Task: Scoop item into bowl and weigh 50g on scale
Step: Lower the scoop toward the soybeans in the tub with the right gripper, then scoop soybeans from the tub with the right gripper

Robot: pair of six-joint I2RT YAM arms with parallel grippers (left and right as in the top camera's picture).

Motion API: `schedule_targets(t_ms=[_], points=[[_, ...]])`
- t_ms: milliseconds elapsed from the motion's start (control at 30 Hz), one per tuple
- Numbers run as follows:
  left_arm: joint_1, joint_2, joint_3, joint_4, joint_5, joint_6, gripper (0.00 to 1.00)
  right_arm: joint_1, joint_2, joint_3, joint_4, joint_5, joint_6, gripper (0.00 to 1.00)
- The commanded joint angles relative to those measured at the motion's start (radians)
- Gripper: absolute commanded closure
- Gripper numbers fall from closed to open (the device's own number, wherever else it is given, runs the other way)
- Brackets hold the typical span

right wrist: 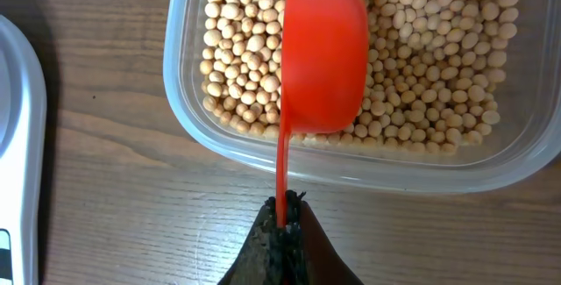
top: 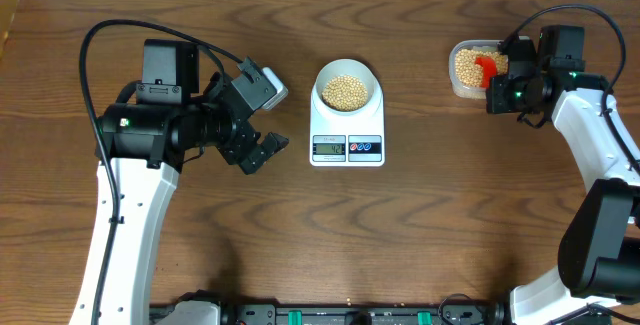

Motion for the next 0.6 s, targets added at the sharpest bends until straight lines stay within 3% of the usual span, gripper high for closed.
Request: schedule_targets(t_ms=[0, 300, 567], points=[[0.003, -0.001, 0.018, -0.003, 0.016, 0.006, 0.02, -0.003, 0.009, -0.003, -0.008, -0.037, 0.023, 0.99], [0.003, -0.001, 0.018, -0.003, 0.016, 0.006, 0.02, -0.045, 0.009, -0.003, -0.008, -0.193, 0.045, 0.99], [0.003, -0.001, 0.018, -0.003, 0.016, 0.006, 0.02, -0.106, 0.009, -0.003, -0.008, -0.219, 0.063, 0.99]])
